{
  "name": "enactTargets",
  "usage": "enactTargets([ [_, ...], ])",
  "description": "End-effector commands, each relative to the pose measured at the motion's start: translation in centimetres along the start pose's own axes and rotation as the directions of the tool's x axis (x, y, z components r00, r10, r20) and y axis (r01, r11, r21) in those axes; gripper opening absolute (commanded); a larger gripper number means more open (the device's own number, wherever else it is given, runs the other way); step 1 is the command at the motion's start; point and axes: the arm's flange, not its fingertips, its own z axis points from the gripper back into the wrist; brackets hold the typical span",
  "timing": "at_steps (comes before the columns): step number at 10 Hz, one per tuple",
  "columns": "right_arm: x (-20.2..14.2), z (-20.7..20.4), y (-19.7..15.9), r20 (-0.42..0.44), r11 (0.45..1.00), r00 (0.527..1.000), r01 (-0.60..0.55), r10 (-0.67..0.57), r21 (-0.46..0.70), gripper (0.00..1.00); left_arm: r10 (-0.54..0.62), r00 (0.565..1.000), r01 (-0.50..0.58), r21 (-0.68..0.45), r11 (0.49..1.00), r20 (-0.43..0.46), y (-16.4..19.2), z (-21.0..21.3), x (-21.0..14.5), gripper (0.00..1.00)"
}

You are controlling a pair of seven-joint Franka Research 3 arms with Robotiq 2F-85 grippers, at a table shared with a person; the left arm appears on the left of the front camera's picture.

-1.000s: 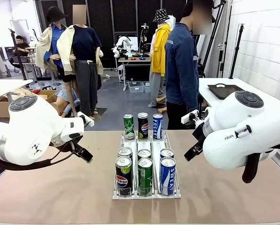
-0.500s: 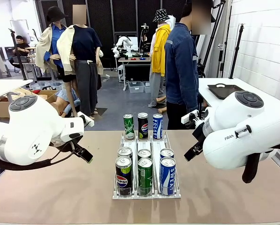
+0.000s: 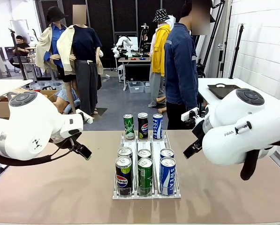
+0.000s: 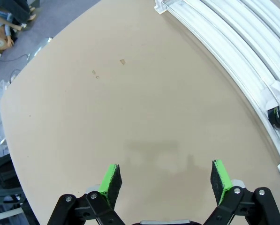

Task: Retrieve and hand over the desired beverage to the person.
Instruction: Pick up a can of the same type that the person held from the Automatic Can Dispenser.

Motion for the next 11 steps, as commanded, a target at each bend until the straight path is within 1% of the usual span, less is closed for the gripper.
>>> enactTargets([
  [1,1.0,1.5,-2.1,-0.023,0.998,1.000,-0.002,0.004,0.056,1.00,0.043,0.999,-0.043,-0.052,0.998,-0.007,0.4,1.6,2.1,1.00],
  [2,1.8,2.0,-3.0,-0.046,0.997,0.999,0.008,-0.004,0.077,1.00,0.073,0.997,-0.072,-0.112,0.991,-0.004,1.0,3.0,3.2,1.00],
  [3,2.6,3.1,-4.6,-0.076,0.993,0.997,0.025,-0.016,0.116,1.00,0.097,0.995,-0.096,-0.156,0.983,-0.006,1.7,4.7,4.4,1.00],
  [4,3.2,4.4,-6.3,-0.094,0.989,0.996,0.025,-0.011,0.143,1.00,0.143,0.989,-0.147,-0.206,0.967,-0.037,2.6,6.4,5.1,1.00],
  [5,3.7,5.8,-7.9,-0.095,0.977,0.995,0.033,-0.013,0.212,1.00,0.171,0.984,-0.179,-0.275,0.945,-0.052,3.5,8.0,5.7,1.00],
  [6,4.0,7.2,-9.4,-0.079,0.957,0.997,0.048,-0.027,0.288,1.00,0.196,0.977,-0.213,-0.341,0.916,-0.083,4.5,9.2,6.3,1.00],
  [7,4.3,8.7,-11.0,-0.059,0.935,0.996,0.084,-0.068,0.343,1.00,0.217,0.971,-0.239,-0.410,0.880,-0.101,5.8,10.2,6.9,1.00],
  [8,4.1,10.1,-12.4,-0.047,0.900,0.992,0.123,-0.114,0.419,1.00,0.184,0.979,-0.205,-0.484,0.851,-0.092,6.6,10.9,6.9,1.00],
  [9,3.8,11.3,-13.8,-0.007,0.858,0.984,0.157,-0.176,0.488,1.00,0.189,0.980,-0.195,-0.542,0.818,-0.066,7.9,11.9,6.6,1.00],
  [10,3.2,12.4,-15.0,0.046,0.814,0.975,0.155,-0.217,0.560,1.00,0.227,0.974,-0.190,-0.595,0.781,-0.014,9.8,13.2,5.6,1.00],
  [11,2.2,13.3,-16.1,0.087,0.782,0.963,0.153,-0.256,0.604,1.00,0.279,0.959,-0.183,-0.641,0.745,0.050,11.5,14.8,4.2,1.00],
])
